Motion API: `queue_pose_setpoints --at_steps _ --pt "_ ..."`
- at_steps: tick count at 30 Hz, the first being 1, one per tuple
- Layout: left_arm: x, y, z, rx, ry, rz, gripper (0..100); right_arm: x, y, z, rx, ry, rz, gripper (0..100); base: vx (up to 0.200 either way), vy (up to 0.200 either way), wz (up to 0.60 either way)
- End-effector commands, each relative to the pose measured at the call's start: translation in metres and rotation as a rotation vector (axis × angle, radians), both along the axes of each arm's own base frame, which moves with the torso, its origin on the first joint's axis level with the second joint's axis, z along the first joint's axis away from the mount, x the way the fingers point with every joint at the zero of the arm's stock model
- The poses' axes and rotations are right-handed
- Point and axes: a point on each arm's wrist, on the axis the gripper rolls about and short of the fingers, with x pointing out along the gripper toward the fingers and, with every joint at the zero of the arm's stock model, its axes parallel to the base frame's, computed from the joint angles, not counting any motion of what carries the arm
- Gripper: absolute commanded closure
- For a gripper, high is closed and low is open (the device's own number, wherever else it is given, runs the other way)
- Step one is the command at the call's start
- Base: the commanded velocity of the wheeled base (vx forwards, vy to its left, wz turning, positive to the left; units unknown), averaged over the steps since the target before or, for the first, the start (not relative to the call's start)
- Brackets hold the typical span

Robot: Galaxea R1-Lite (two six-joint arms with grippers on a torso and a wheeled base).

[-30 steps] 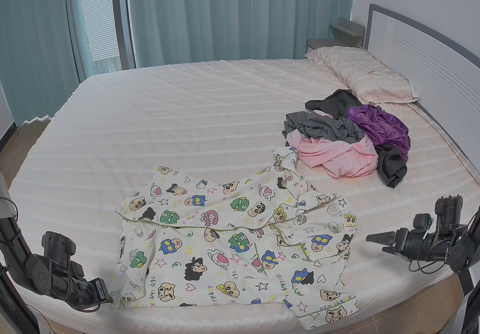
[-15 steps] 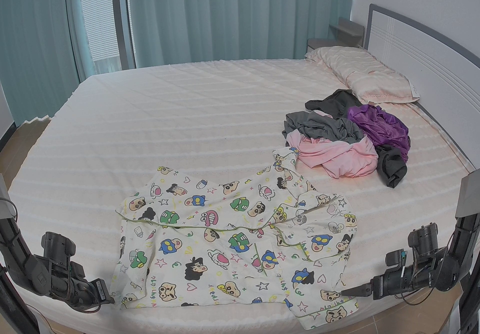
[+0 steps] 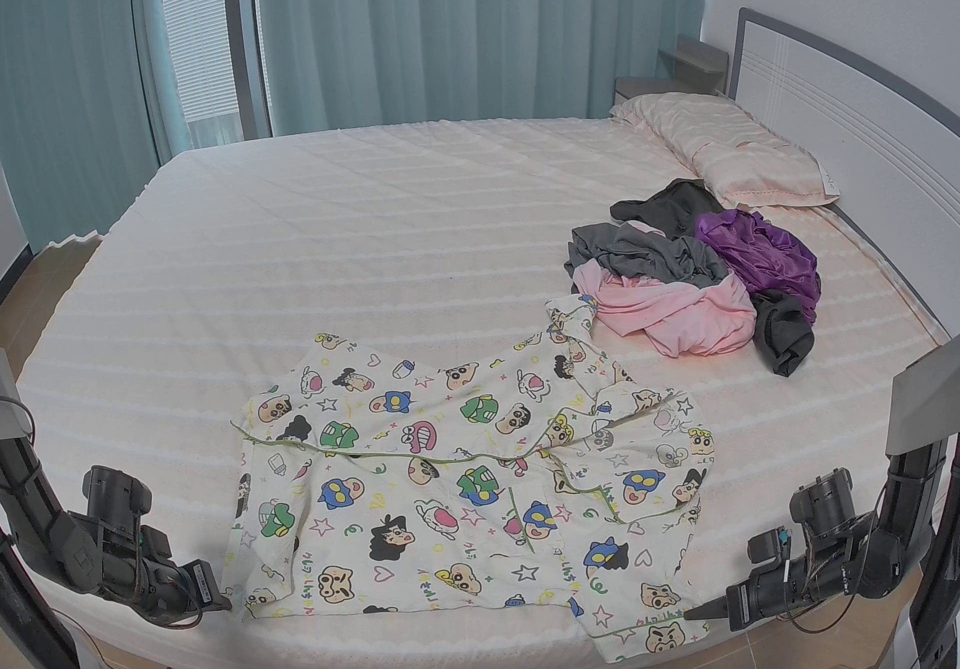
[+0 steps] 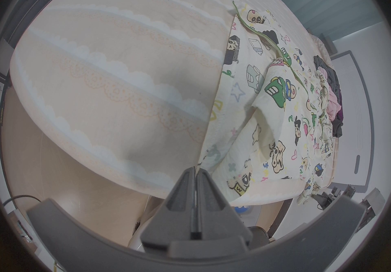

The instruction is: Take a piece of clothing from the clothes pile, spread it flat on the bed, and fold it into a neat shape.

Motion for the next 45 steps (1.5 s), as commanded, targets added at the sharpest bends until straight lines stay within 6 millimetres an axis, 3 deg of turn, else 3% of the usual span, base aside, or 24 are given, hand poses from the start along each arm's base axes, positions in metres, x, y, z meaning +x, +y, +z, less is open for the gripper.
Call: queue_pose_setpoints --at_steps 1,16,24,25,27,28,31,39,45 --pt "-0.003 0.0 0.0 0.0 0.006 -0.003 100 -0.008 -0.002 0.004 -0.004 0.023 -0.008 100 0.0 0.0 0.0" --pt "-0.025 -0.003 -0.004 0.031 0.059 -0.114 100 -0.044 -0.012 0.018 -0.125 0.2 0.043 100 0.0 0.0 0.0" --pt "-0.026 -0.003 -0.005 0.039 0.075 -0.113 100 -0.045 -0.016 0.017 -0.168 0.206 0.028 100 0.0 0.0 0.0" --pt "-0.026 -0.003 -0.005 0.039 0.076 -0.113 0 -0.045 -0.016 0.018 -0.168 0.203 0.03 100 0.0 0.0 0.0" --pt "-0.027 -0.003 -0.004 0.038 0.079 -0.113 0 -0.046 -0.016 0.018 -0.171 0.204 0.029 100 0.0 0.0 0.0" --pt "-0.028 -0.003 -0.003 0.037 0.082 -0.113 0 -0.046 -0.016 0.018 -0.171 0.206 0.029 0 0.0 0.0 0.0" --pt "-0.03 -0.003 -0.001 0.039 0.083 -0.113 0 -0.046 -0.016 0.019 -0.165 0.205 0.026 0 0.0 0.0 0.0" --pt "-0.025 0.007 0.032 0.073 -0.138 -0.009 0 -0.044 -0.024 0.032 -0.12 0.115 -0.038 0 0.0 0.0 0.0" --pt "-0.003 -0.001 0.059 -0.041 -0.189 0.097 0 -0.041 -0.028 0.037 -0.063 0.087 -0.058 0 0.0 0.0 0.0"
